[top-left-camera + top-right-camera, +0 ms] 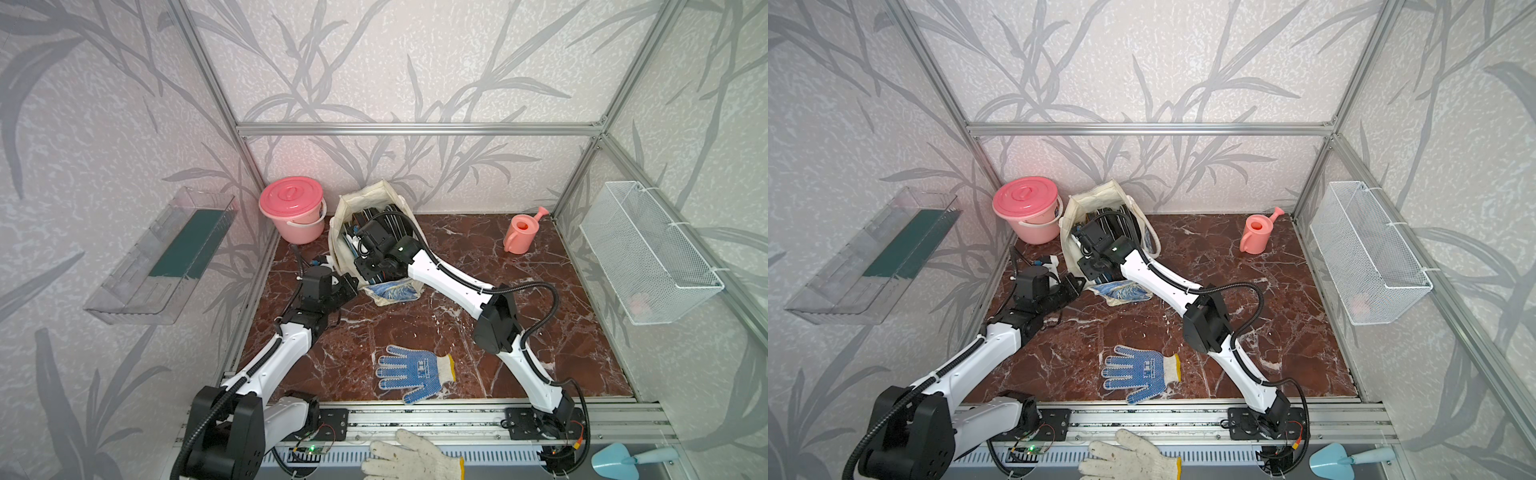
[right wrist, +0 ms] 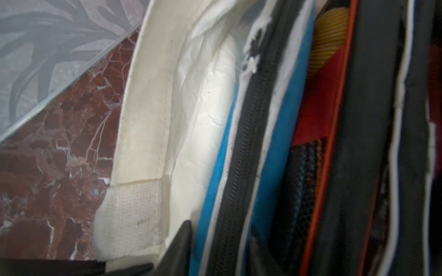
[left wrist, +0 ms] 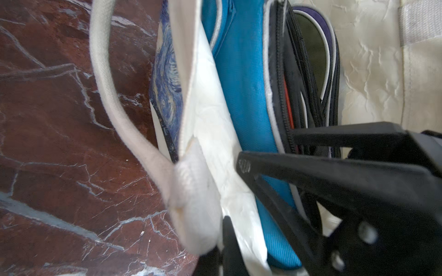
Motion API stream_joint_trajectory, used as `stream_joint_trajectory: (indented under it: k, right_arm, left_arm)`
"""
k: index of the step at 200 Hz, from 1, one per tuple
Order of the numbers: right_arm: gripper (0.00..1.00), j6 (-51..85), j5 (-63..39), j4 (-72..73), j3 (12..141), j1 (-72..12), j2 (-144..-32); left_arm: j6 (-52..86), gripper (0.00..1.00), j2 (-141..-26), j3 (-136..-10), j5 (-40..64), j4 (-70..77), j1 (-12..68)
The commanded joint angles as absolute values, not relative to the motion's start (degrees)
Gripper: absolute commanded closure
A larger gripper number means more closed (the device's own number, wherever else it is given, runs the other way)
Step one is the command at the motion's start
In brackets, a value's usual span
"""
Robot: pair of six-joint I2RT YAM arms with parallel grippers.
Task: Remove the ping pong set from the canvas bag
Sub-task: Pick up the ping pong set from the canvas bag.
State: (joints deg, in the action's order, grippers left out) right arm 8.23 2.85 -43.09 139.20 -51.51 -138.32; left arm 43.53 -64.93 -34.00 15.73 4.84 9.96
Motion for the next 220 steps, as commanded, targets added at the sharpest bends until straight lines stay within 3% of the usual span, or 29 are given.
stream_joint_trajectory:
  k: [1, 8, 220]
  right_arm:
    - [0.90, 7.1, 4.6, -46.6, 141.3, -50.9, -140.6]
    - [1.00, 7.1, 4.4, -46.8, 141.6, -50.9, -140.7]
    - [1.00, 10.1, -0.9, -56.6, 157.1, -49.7, -129.3]
  left_arm:
    - [42.8, 1.00, -64.1, -34.0, 15.2, 5.3, 9.7]
    - [42.8, 1.00, -64.0, -34.0, 15.1, 5.3, 9.7]
    - [41.3, 1.00, -64.0, -38.6, 6.3, -4.8, 9.6]
